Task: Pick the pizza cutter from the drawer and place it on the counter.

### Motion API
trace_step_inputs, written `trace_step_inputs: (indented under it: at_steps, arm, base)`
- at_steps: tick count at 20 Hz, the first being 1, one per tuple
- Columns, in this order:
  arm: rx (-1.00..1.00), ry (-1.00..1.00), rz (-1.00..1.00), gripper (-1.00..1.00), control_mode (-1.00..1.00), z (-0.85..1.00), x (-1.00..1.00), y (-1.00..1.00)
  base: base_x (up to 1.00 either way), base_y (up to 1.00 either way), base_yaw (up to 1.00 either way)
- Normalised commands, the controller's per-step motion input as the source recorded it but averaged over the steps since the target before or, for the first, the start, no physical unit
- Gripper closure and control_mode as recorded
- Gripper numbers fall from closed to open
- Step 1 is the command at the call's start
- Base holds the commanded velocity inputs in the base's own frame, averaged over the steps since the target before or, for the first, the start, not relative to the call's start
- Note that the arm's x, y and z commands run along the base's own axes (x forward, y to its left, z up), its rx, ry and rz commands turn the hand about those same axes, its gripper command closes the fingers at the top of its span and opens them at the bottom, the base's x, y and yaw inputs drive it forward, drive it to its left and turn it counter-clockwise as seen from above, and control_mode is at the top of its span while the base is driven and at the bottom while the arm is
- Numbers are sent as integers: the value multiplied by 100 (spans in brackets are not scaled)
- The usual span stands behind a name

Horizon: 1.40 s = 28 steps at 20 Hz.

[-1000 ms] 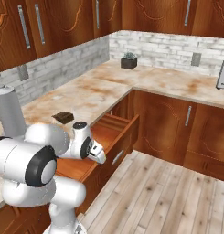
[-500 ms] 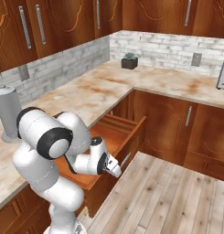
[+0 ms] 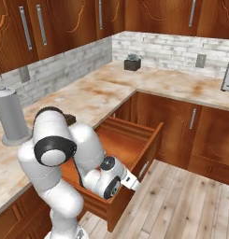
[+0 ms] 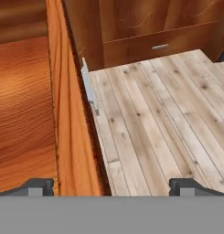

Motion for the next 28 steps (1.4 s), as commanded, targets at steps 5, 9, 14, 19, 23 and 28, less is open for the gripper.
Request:
trace_step_inputs:
  at_steps: [5, 9, 14, 19, 23, 28]
  arm:
    - [17, 0, 27, -100, -100, 100, 49, -3]
    - [19, 0, 38, -100, -100, 100, 69, 2]
    - [8, 23, 32, -100, -100, 100, 79, 33]
    - [-22, 69, 33, -100, -100, 48, 86, 55]
    - [-30, 52, 32, -100, -100, -31, 68, 34]
    - [-10, 8, 30, -100, -100, -95, 9, 5]
  base:
    - [0, 0, 0]
    - [0, 0, 0]
    - [0, 0, 0]
    - [0, 0, 0]
    - [0, 0, 0]
    - [0, 0, 0]
